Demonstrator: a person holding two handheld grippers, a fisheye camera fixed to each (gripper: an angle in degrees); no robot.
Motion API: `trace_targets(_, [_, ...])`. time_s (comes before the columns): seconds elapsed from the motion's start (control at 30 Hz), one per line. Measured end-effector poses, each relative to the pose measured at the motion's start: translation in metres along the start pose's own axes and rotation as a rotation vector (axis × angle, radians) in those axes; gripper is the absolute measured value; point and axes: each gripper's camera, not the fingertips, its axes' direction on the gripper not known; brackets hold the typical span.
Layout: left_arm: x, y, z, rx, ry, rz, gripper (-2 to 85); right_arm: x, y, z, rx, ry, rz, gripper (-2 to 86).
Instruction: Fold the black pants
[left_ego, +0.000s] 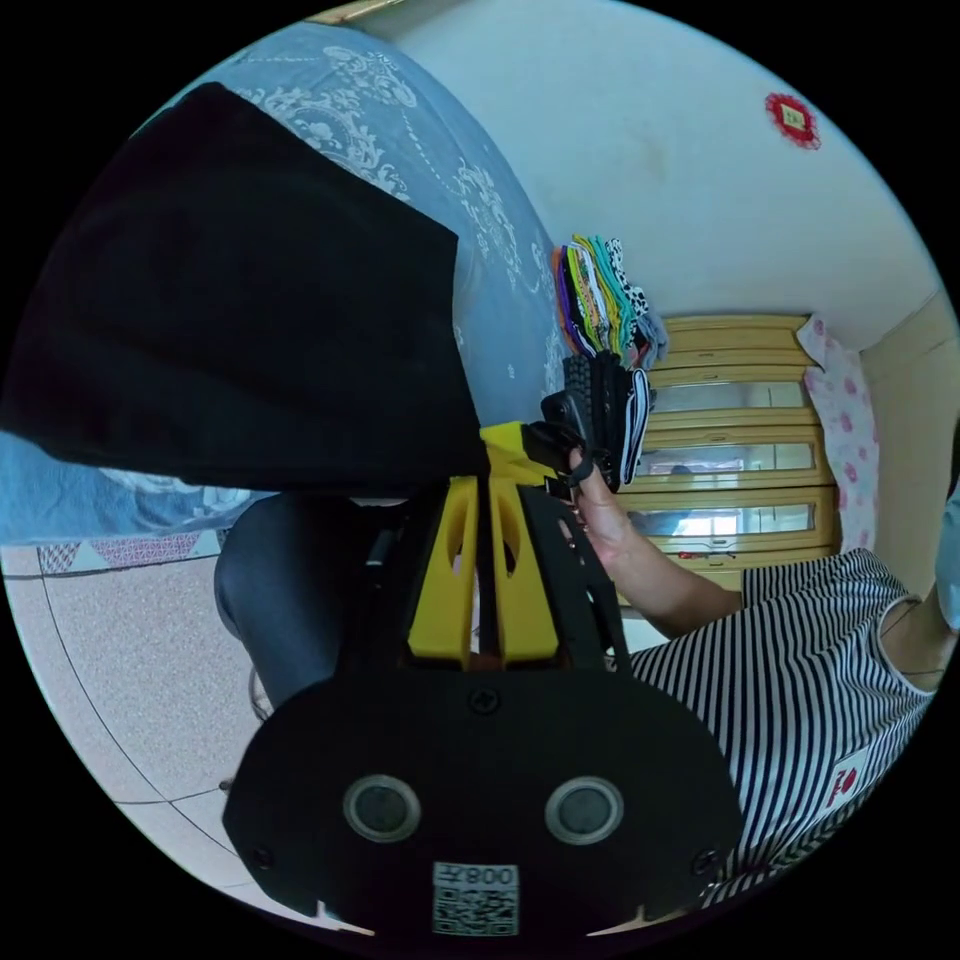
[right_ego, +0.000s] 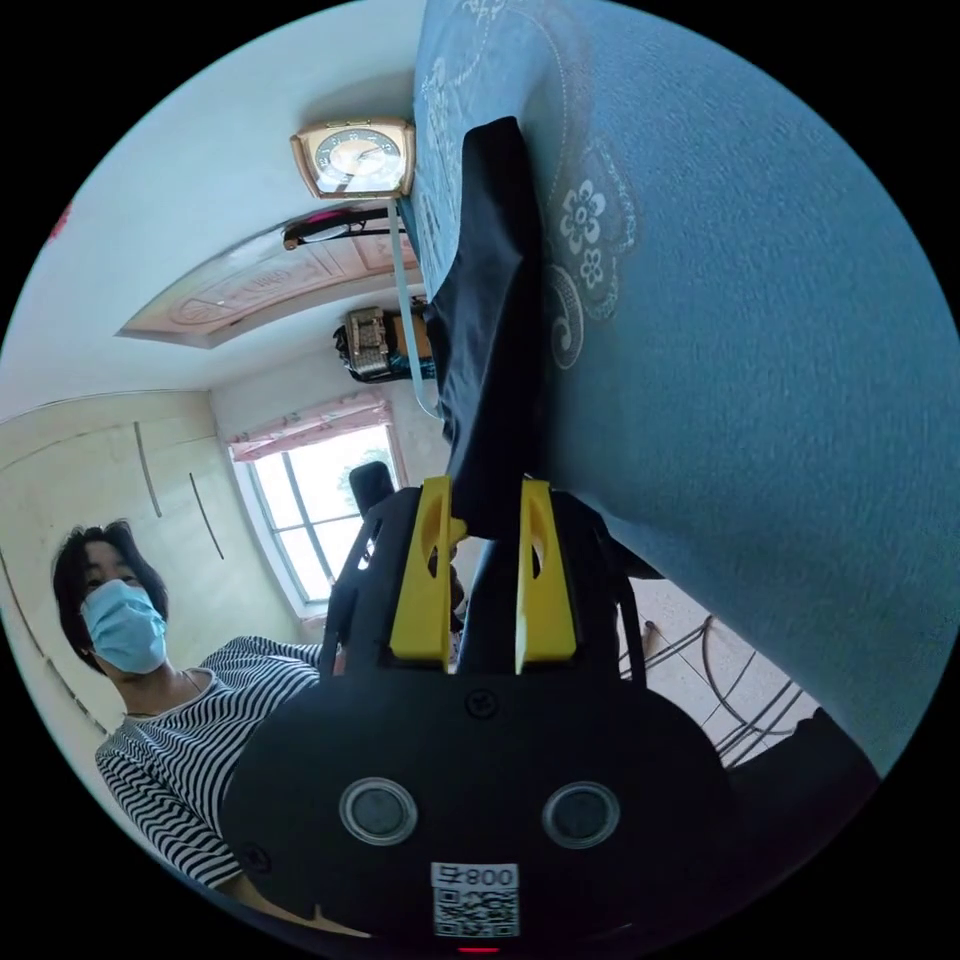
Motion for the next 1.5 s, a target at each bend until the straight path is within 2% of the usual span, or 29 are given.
trace_targets(0.3, [-0.029,0.022,-0.048,0.038,0.061,-0.008,2.0,0.053,0.018,0.037,-0.002,-0.077,0.040,4.0])
trace_targets(0.4, [-0.049,0.041,-0.082,0.108,0.059,-0.056,2.5,0.060,0.024,0.043,0.000,-0.104,0.026,3.0])
trace_targets(0.6, [-0.117,0.084,-0.150,0.391,0.197,-0.253,7.7,0.061,0.029,0.059,-0.003,-0.146,-0.020,2.3])
trace_targets(0.77, [-0.166,0.103,-0.176,0.632,0.403,-0.382,11.6,0.065,0.031,0.071,-0.009,-0.153,-0.059,2.0])
trace_targets(0.87, [-0.184,0.106,-0.181,0.691,0.449,-0.423,12.4,0.074,0.036,0.076,-0.012,-0.151,-0.066,1.9])
trace_targets(1.1, [-0.203,0.101,-0.198,0.738,0.355,-0.483,12.8,0.106,0.051,0.083,-0.006,-0.168,-0.057,1.8])
trace_targets(1.3, [-0.206,0.073,-0.196,0.689,0.297,-0.464,12.2,0.139,0.066,0.085,-0.006,-0.177,-0.058,1.8])
trace_targets(1.5, [-0.208,0.054,-0.173,0.689,0.278,-0.490,8.1,0.177,0.088,0.080,-0.004,-0.154,-0.057,1.8])
